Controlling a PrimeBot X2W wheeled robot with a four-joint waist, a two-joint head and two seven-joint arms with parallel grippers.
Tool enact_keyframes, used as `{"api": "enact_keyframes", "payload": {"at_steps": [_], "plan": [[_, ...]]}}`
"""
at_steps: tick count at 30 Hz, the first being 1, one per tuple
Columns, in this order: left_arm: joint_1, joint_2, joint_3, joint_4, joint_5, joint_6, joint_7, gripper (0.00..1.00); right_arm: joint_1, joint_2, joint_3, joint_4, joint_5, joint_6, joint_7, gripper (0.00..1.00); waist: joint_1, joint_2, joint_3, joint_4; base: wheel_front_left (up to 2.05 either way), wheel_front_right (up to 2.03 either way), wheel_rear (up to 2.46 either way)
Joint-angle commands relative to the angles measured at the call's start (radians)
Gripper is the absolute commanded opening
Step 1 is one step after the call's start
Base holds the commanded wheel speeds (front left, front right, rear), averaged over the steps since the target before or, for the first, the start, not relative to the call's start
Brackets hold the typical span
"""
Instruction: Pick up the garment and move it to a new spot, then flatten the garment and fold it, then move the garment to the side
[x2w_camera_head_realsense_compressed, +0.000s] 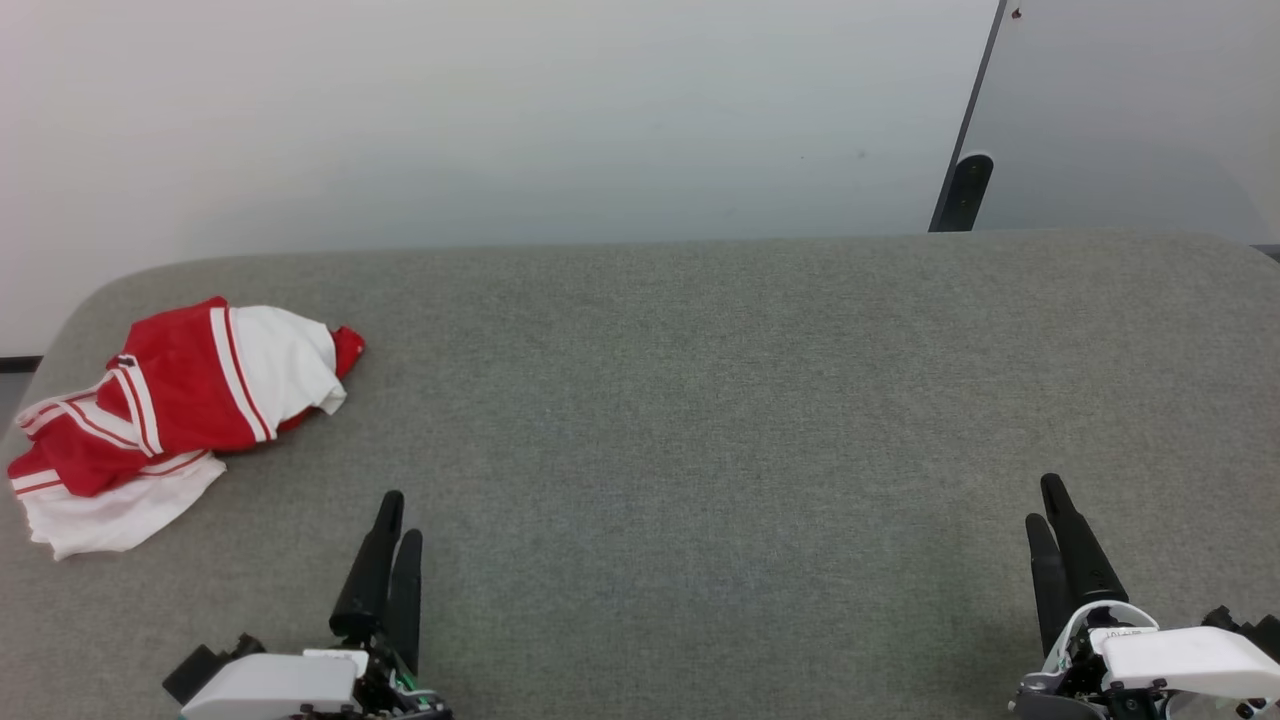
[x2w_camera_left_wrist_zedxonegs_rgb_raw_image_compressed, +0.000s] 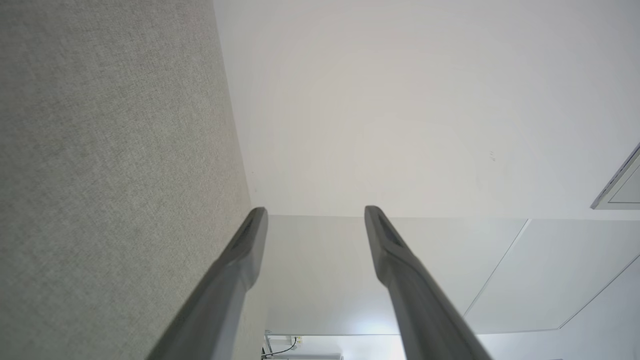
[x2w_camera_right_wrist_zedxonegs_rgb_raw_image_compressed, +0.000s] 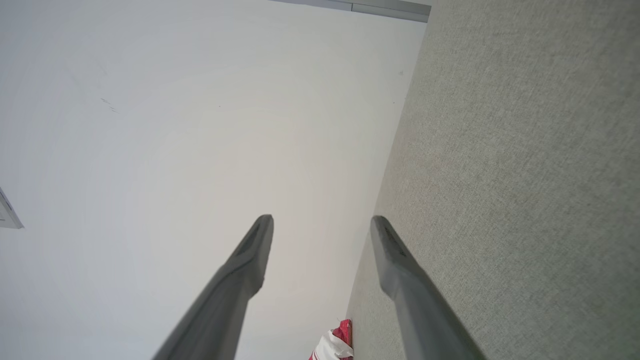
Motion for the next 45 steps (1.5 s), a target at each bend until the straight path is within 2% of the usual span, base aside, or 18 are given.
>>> {"api": "enact_keyframes", "payload": {"at_steps": [1,45], "plan": [[-0.006,0.006,-0.005,-0.024,-0.003,-0.005,-0.006,1.00,-0.014,-0.009,0.013,-0.022,-0.004,0.001,-0.011,1.00,0.0000,0.0000,0.000,0.000,0.00,0.00,0.00],[0.016,0.010,-0.054,-0.120,-0.023,-0.007,-0.068,1.00,-0.018,-0.063,0.142,-0.095,-0.033,0.001,-0.135,1.00,0.0000,0.0000,-0.002,-0.007,0.00,0.00,0.00]]}}
